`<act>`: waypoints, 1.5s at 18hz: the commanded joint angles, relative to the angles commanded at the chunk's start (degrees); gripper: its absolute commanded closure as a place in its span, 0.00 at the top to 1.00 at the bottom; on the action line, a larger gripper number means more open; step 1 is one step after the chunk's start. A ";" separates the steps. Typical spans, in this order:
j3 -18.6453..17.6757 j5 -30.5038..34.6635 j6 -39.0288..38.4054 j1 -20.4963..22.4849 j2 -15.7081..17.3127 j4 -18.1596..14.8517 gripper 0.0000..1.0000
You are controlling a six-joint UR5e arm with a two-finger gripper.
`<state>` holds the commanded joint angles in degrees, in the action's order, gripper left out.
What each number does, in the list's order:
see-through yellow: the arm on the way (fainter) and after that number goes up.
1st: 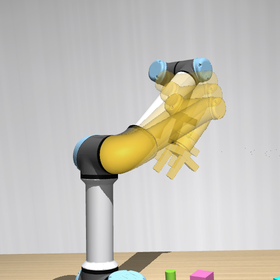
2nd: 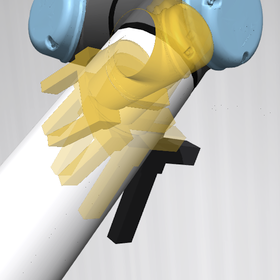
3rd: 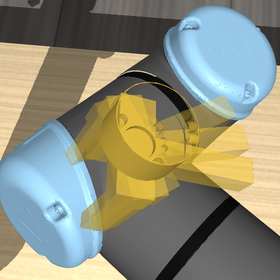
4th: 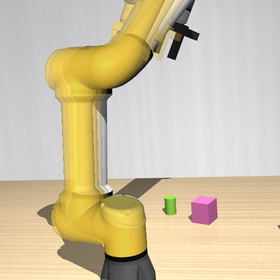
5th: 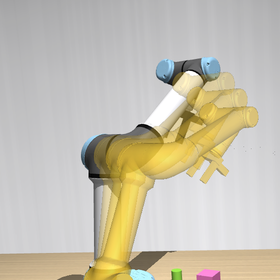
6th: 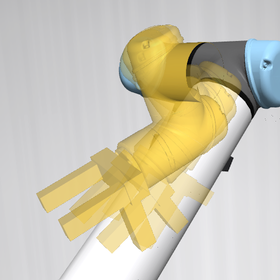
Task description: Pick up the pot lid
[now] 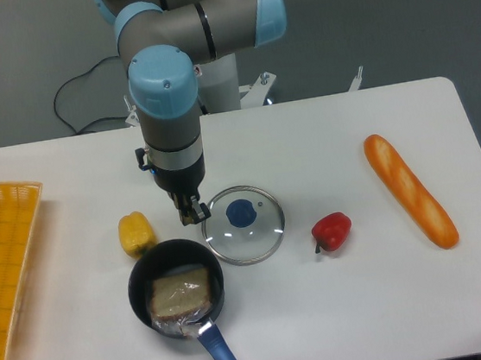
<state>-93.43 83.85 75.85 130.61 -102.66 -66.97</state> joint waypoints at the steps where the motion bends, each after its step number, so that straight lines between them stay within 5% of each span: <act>1: 0.00 0.09 0.09 0.00 -0.09 0.09 0.58; 2: 0.00 0.17 0.70 0.00 -0.26 0.35 0.91; 4: 0.09 0.17 2.19 0.09 -0.44 0.35 1.00; 27: -1.85 6.59 1.49 6.77 -6.67 0.18 1.00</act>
<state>-95.27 90.44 77.34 137.37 -109.33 -66.80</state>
